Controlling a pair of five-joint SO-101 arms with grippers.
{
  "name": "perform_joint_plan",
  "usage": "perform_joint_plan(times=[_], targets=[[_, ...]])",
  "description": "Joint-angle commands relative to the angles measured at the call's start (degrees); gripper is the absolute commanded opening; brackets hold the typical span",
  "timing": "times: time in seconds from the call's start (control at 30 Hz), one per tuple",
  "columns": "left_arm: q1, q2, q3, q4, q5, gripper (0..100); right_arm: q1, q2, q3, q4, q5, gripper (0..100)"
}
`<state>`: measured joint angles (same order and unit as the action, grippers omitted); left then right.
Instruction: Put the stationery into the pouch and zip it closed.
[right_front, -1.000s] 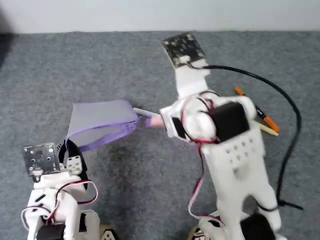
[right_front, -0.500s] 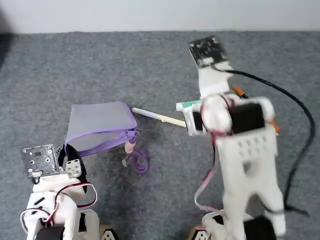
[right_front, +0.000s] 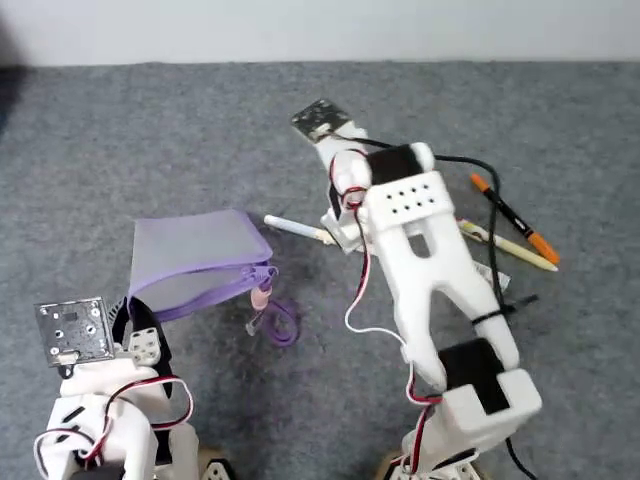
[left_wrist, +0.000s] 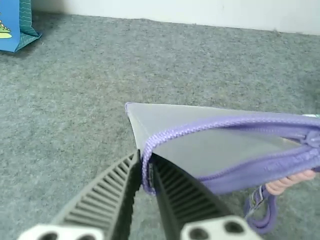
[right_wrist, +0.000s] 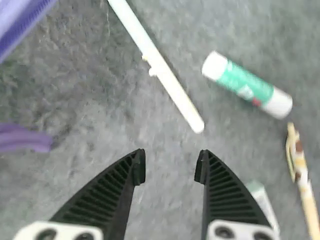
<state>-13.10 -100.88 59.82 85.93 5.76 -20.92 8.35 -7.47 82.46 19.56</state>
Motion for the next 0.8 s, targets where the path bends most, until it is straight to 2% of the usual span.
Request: perform_joint_plan(times=[0.0, 0.2, 0.47, 0.67, 0.77], targets=[[0.0, 8.88, -6.81, 1.49, -0.18, 1, -0.48, 1.36, -0.79, -3.65, 1.85, 16.2], [0.0, 19.78, -11.3, 4.4, -0.18, 1, -2.24, 8.04, -8.97, -4.09, 1.85, 16.2], [0.0, 20.13, -10.95, 3.96, -0.18, 1, -7.08, 26.95, -29.1, -3.47, 1.93, 16.4], [0.0, 20.13, -10.95, 3.96, -0.18, 1, -8.48, 42.33, -47.03, 1.19, 2.37, 16.4], [0.0, 20.13, -10.95, 3.96, -0.09, 1, -8.84, 49.54, -55.3, 4.0, 5.1, 16.4]])
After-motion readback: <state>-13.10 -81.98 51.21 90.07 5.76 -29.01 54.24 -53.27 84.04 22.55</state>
